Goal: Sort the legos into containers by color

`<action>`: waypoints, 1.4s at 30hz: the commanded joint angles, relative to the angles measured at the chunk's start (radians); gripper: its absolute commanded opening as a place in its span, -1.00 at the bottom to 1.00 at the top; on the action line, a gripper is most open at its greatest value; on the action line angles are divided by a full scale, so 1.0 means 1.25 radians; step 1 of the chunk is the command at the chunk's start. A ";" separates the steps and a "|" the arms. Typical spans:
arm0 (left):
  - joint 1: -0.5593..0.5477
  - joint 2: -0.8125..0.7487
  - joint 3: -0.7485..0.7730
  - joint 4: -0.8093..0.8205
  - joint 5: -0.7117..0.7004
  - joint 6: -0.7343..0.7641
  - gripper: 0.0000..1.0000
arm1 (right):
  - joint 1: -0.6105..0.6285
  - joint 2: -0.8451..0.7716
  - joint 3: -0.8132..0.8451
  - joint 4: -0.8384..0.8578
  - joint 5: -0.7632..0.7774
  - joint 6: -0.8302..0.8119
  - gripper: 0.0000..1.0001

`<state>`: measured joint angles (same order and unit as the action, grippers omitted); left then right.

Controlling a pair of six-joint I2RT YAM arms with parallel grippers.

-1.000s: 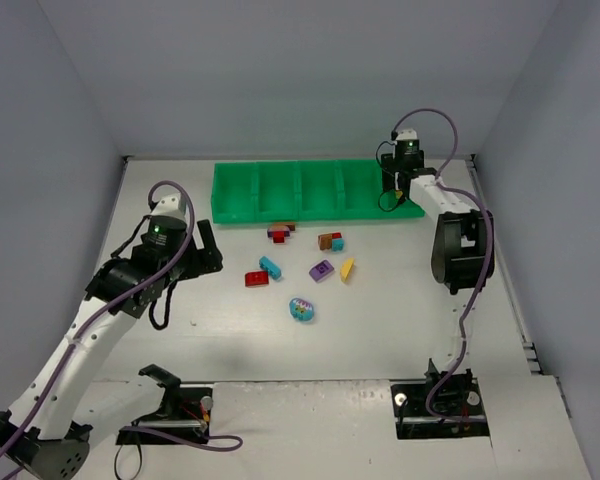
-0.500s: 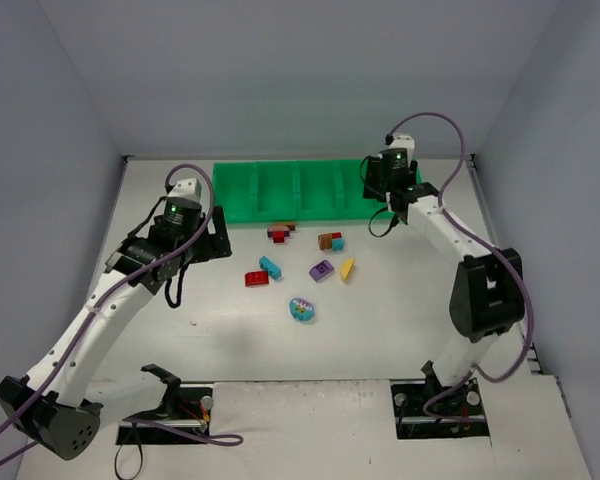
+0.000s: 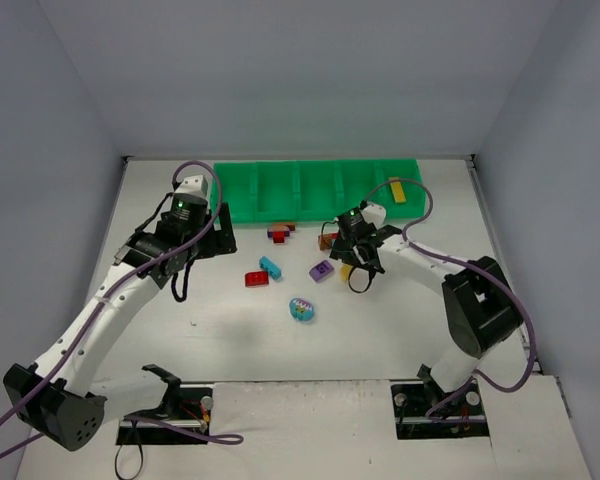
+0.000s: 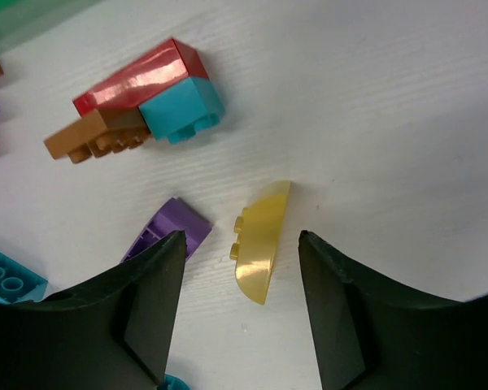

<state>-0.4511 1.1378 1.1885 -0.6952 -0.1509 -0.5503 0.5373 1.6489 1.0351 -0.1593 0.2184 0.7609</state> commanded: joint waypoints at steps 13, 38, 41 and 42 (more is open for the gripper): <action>0.004 -0.016 0.010 0.021 -0.007 0.011 0.60 | 0.003 0.044 -0.004 0.042 0.093 -0.003 -1.00; 0.004 -0.071 -0.005 0.038 0.051 0.051 0.60 | -0.370 0.285 0.449 0.251 -0.067 -0.546 -0.07; 0.003 -0.076 -0.011 0.032 0.052 0.051 0.60 | -0.368 0.308 0.480 0.237 -0.086 -0.547 0.15; 0.004 -0.074 -0.011 0.031 0.053 0.050 0.60 | -0.368 0.306 0.481 0.234 -0.092 -0.545 0.22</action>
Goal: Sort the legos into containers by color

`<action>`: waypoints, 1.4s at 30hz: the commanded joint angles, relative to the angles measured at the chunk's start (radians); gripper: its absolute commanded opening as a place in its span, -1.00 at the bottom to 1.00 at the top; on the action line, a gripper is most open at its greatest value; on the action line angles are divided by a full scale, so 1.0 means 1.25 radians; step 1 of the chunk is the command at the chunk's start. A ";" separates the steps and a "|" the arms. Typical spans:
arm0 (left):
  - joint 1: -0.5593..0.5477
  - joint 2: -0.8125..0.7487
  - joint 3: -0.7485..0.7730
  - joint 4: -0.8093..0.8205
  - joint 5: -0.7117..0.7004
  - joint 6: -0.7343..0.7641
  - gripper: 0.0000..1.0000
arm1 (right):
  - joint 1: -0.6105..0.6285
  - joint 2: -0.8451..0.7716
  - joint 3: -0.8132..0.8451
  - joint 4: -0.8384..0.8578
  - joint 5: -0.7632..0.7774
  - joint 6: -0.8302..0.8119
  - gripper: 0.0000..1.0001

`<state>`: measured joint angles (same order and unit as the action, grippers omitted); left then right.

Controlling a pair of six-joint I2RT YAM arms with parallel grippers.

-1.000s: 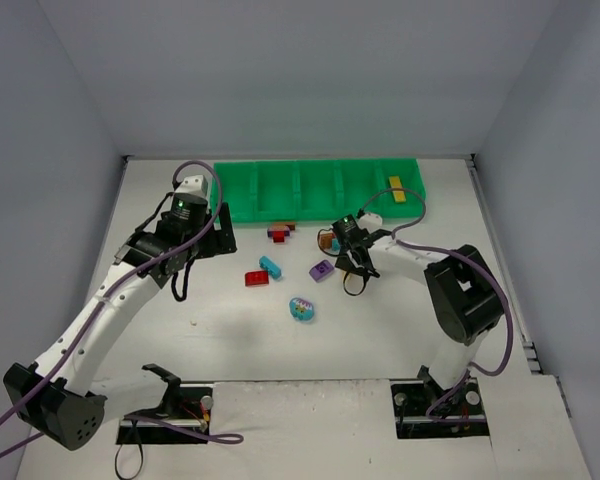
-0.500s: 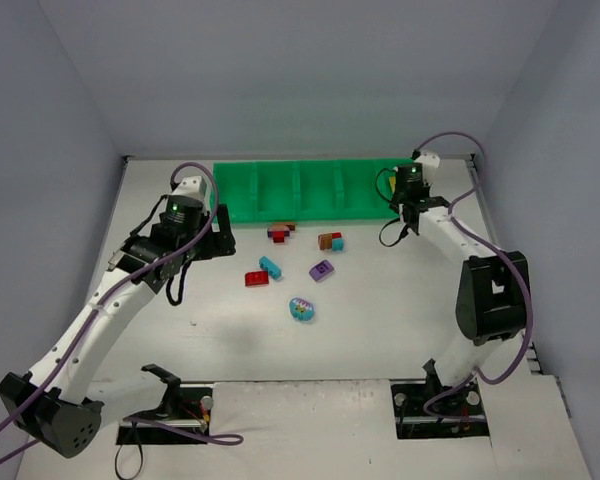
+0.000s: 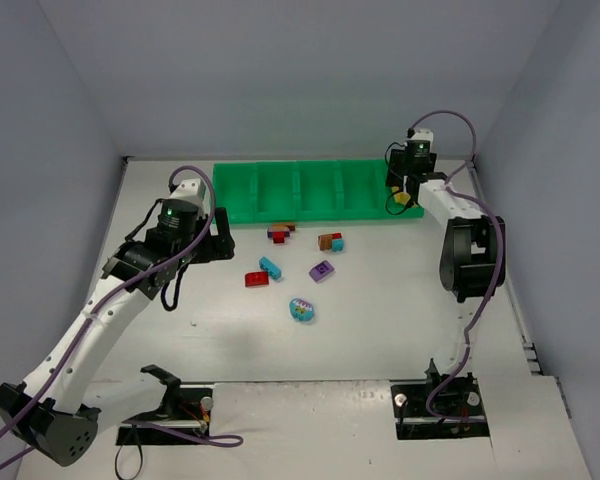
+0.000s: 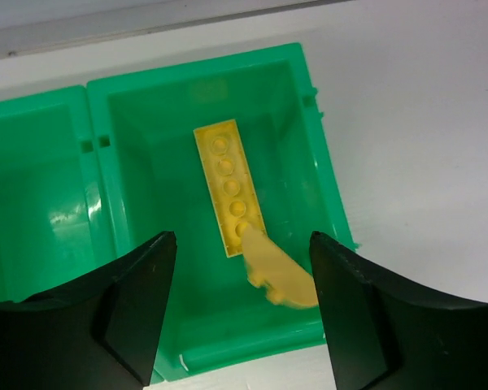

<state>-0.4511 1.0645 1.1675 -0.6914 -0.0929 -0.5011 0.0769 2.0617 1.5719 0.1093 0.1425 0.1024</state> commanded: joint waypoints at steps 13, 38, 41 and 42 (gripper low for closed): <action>0.003 0.005 0.012 0.045 0.001 0.002 0.60 | 0.162 -0.320 -0.197 -0.042 0.063 0.238 0.28; 0.003 -0.021 -0.020 0.025 0.022 -0.020 0.59 | 0.505 -0.215 -0.391 -0.155 0.161 0.759 0.16; 0.001 -0.035 -0.025 0.012 0.015 -0.021 0.60 | 0.505 -0.188 -0.384 -0.141 0.161 0.751 -0.04; 0.003 -0.038 -0.028 0.010 0.012 -0.021 0.60 | 0.505 -0.180 -0.381 -0.137 0.160 0.749 -0.10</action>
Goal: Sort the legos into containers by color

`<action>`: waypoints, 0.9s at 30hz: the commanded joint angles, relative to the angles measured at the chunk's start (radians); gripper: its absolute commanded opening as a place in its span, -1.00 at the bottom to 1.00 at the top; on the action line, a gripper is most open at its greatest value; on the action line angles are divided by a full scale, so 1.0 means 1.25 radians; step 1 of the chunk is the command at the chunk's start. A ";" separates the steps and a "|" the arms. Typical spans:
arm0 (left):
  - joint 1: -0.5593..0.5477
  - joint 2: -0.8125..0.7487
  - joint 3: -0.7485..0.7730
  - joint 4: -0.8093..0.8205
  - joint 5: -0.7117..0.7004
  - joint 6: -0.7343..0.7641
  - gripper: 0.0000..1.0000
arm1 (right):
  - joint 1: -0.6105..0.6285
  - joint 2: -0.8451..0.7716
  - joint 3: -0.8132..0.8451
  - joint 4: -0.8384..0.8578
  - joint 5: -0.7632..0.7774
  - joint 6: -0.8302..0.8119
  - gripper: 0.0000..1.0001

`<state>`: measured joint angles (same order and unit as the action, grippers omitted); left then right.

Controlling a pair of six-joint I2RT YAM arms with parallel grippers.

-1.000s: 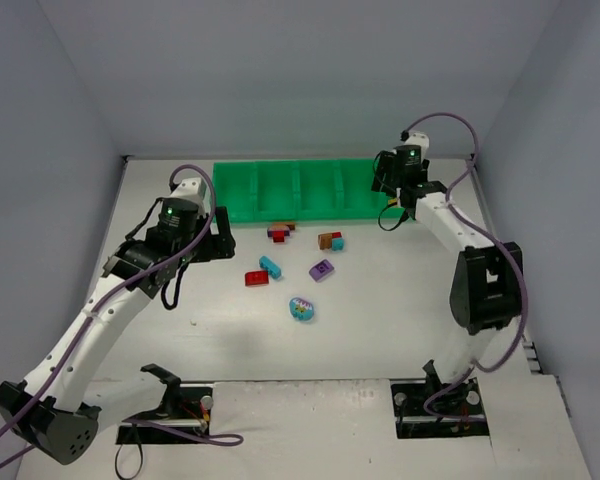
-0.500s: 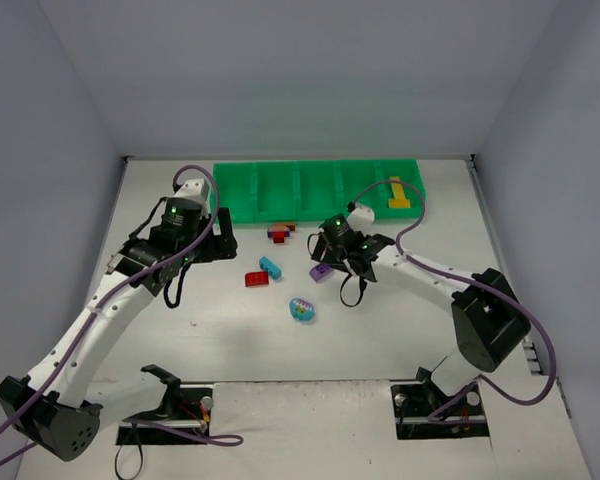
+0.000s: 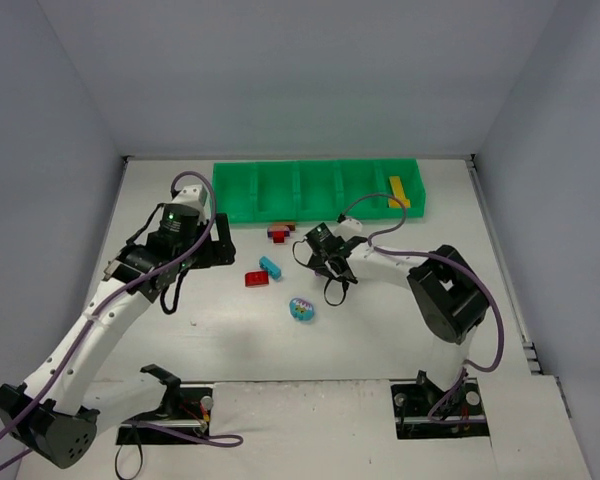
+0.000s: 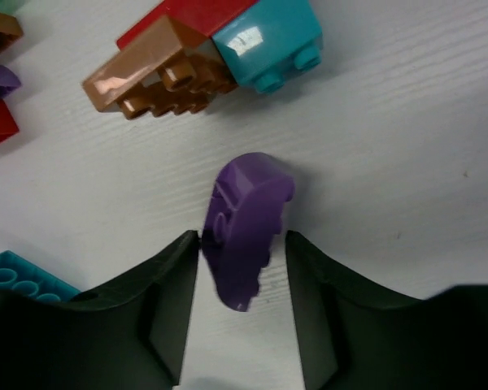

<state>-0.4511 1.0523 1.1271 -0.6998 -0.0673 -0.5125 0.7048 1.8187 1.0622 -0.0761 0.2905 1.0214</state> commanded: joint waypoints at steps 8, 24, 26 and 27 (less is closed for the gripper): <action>0.003 -0.043 -0.006 0.003 -0.015 -0.011 0.60 | 0.003 -0.021 0.008 0.025 0.062 -0.089 -1.00; 0.003 -0.059 -0.012 -0.003 -0.017 -0.015 0.60 | -0.236 -0.140 0.254 0.090 -0.123 -0.724 -0.96; 0.001 -0.067 -0.020 -0.006 -0.022 -0.017 0.60 | -0.283 -0.080 0.312 0.090 -0.166 -0.762 -0.94; 0.003 -0.070 -0.021 -0.008 -0.023 -0.018 0.60 | -0.295 -0.061 0.328 0.090 -0.178 -0.769 -0.93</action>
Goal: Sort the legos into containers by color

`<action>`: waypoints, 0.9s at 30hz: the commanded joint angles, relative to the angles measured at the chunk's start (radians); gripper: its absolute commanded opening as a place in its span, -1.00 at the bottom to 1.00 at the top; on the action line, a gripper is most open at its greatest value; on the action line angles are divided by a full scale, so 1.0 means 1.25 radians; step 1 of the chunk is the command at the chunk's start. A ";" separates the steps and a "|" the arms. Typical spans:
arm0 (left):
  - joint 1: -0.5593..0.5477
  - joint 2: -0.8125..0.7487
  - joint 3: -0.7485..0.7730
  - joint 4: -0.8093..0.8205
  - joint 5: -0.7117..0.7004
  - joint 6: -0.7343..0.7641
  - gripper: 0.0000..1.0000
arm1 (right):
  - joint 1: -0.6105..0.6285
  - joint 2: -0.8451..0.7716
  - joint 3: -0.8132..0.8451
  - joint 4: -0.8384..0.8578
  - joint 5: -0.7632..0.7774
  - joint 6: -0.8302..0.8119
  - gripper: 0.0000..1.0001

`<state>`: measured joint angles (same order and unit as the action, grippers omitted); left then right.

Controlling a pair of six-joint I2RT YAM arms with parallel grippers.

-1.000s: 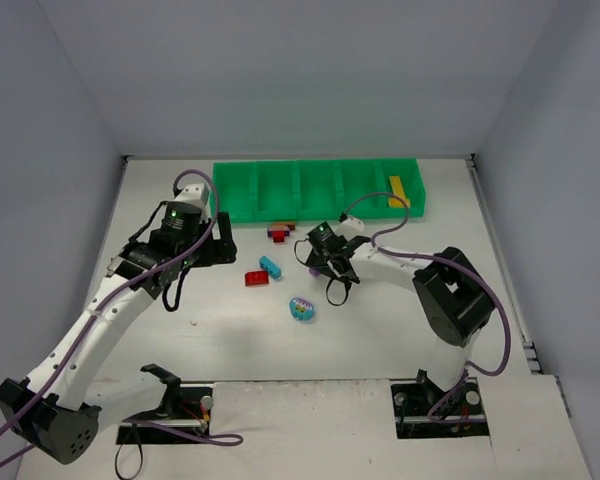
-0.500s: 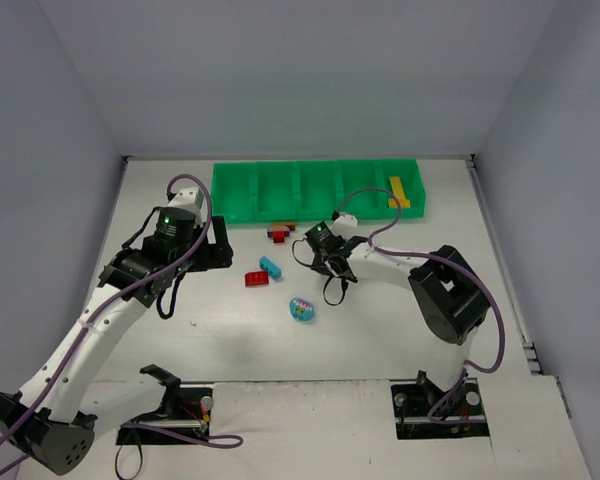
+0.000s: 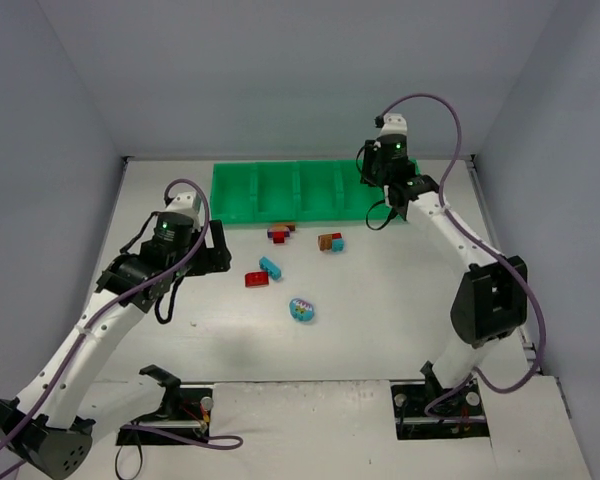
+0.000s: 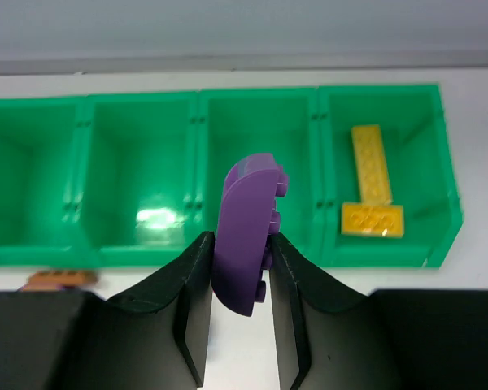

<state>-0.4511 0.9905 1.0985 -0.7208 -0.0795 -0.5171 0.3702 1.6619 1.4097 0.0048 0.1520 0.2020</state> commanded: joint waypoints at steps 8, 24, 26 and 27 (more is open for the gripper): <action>0.003 -0.047 -0.004 -0.011 -0.016 -0.032 0.60 | -0.095 0.252 0.176 0.065 -0.156 -0.144 -0.71; 0.003 -0.022 0.013 0.019 -0.021 -0.020 0.60 | -0.091 0.157 0.119 0.029 -0.275 -0.154 0.45; 0.003 -0.013 0.019 0.034 -0.023 -0.009 0.60 | -0.071 0.064 0.020 0.031 -0.340 -0.149 0.51; 0.003 -0.003 0.022 0.052 -0.020 0.000 0.60 | -0.057 0.034 -0.013 0.029 -0.356 -0.151 0.55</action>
<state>-0.4511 0.9668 1.0603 -0.7422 -0.0872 -0.5495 0.2535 1.9049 1.4628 0.0135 -0.1665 0.0216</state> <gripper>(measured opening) 0.798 0.760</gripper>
